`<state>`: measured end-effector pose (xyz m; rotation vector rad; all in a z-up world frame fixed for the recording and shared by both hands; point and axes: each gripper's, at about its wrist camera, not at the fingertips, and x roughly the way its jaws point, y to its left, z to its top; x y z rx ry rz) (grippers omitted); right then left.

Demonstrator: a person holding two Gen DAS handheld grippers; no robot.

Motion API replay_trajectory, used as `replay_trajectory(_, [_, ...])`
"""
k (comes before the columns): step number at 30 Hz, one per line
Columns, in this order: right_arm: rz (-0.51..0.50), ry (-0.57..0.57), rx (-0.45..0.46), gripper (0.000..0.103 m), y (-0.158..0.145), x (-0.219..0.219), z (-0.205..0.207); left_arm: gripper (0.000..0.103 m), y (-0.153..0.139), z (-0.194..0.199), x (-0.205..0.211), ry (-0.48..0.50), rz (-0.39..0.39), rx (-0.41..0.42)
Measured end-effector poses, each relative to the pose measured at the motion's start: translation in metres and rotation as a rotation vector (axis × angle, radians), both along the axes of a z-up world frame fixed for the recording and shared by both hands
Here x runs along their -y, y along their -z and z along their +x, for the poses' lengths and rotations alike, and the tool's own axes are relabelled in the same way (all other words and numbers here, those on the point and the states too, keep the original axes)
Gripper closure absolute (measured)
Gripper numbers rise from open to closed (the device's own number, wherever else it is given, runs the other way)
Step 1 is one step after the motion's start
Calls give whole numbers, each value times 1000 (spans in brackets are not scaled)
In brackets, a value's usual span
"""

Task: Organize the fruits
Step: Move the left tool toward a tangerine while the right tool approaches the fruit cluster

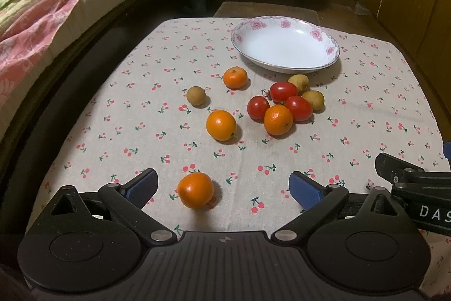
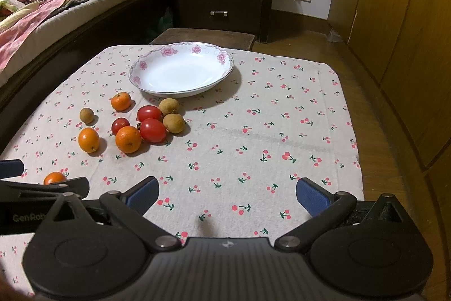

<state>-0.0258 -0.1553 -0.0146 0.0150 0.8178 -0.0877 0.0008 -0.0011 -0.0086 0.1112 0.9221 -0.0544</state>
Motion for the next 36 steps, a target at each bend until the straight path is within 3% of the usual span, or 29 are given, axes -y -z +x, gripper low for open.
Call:
replay_trajectory(27, [-3,-52,-19,1,4,-13,6,4,6,2,-13,2,9,-19])
replay_trajectory(36, [55,-86,-37,3,7,-16,9,4,6,-1,-22,9,2,-22])
